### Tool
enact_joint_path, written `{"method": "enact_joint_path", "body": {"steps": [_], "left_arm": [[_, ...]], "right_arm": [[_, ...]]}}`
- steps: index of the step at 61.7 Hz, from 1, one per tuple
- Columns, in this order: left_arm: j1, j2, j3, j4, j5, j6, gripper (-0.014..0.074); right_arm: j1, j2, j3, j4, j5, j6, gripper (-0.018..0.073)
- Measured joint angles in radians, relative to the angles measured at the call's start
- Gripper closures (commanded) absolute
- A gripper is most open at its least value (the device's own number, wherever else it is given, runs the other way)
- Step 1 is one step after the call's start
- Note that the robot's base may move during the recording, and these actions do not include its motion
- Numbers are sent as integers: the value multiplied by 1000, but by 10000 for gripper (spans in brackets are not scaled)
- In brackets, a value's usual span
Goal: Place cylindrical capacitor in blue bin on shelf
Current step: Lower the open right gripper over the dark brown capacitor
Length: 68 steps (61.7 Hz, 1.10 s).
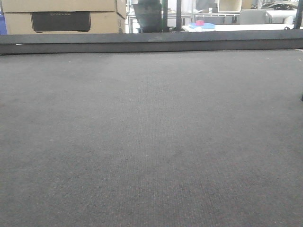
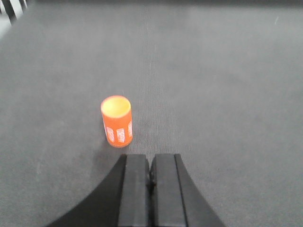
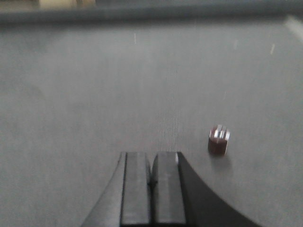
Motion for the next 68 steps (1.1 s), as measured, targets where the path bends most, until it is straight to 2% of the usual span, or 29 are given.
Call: {"method": "enact_joint_path", "body": {"steps": [17, 33, 42, 51, 58, 68], "left_arm": [[0, 246, -127, 0, 20, 0, 707], [0, 458, -289, -38, 171, 0, 707], [0, 556, -388, -50, 249, 0, 707], [0, 613, -455, -50, 265, 0, 707], [0, 623, -472, -50, 268, 0, 707], [0, 623, -474, -52, 275, 0, 707]], "right_arm": [[0, 387, -284, 0, 306, 0, 727], [0, 584, -455, -24, 383, 0, 727], [-51, 689, -574, -28, 467, 0, 727], [-121, 812, -693, -39, 534, 0, 725], [-149, 907, -765, -81, 552, 2, 634], [-151, 1018, -838, -135, 559, 2, 394]]}}
